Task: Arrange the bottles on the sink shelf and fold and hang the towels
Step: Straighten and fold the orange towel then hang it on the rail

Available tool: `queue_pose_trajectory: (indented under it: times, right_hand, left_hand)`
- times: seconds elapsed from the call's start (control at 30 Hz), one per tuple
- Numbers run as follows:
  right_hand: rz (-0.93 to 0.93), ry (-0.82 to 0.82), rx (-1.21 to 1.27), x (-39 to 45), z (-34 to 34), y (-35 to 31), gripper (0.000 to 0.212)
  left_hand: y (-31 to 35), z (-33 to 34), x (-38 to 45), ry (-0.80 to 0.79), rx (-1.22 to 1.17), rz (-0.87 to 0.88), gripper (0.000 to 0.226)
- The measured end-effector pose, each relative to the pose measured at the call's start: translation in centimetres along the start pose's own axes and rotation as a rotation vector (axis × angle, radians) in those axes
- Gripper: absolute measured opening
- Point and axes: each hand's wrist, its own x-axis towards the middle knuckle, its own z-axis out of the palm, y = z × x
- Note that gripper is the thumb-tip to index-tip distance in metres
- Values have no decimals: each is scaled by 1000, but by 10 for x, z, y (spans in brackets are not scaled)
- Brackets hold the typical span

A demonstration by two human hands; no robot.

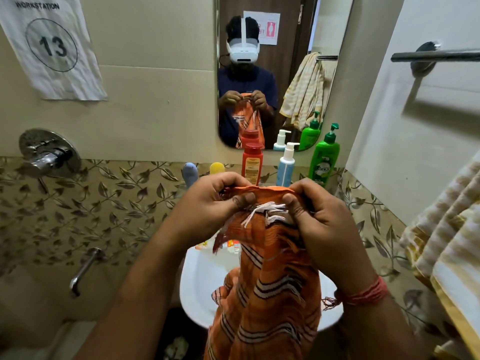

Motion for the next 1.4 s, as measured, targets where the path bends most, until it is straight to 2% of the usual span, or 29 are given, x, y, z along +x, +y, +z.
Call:
queue_pose_trajectory:
  times: [0.1,0.17,0.23,0.3,0.43,0.6,0.77,0.9,1.0,1.07,1.23,1.33,1.4]
  right_hand:
    - [3,-8,-14,1,0,1,13]
    - [10,2,52,0,2,1,6]
    - [23,28,141,0,2,1,11]
    - [31,43,183,1,1,2,15]
    - [62,20,218,3,0,3,15]
    - [112,9,377,3,-3,3,15]
    - [147,55,537,5,-6,2,14]
    - [184,34,645,6,-6,-1,14]
    - [224,2,658,6,-5,0,14]
    - [235,-18,640,6,-4,1,14]
    - [263,-11,698,6,-2,-1,15]
    - [247,-19,719,5,-2,-1,17]
    - [205,-53,705,5,-2,1,23]
  left_hand:
    - [-3,4,0,54,-108,-39,20]
    - [-11,9,3,110,-402,-111,21]
    - [-21,12,3,100,-798,-173,27]
    - [-31,15,2,12,-945,-226,37]
    - [-38,24,-3,-161,-796,-293,38]
    - [-33,22,-1,-204,-722,-214,26]
    - [-30,21,-1,-290,-568,-152,46]
    - [-25,30,1,-122,-475,-197,21]
    - [-21,38,4,56,-548,-253,28]
    - [-18,40,5,117,-536,-251,33]
    - [-19,41,3,92,-457,-233,36]
    - [-18,38,1,96,-454,-242,51]
    - [-15,38,2,132,-474,-242,47]
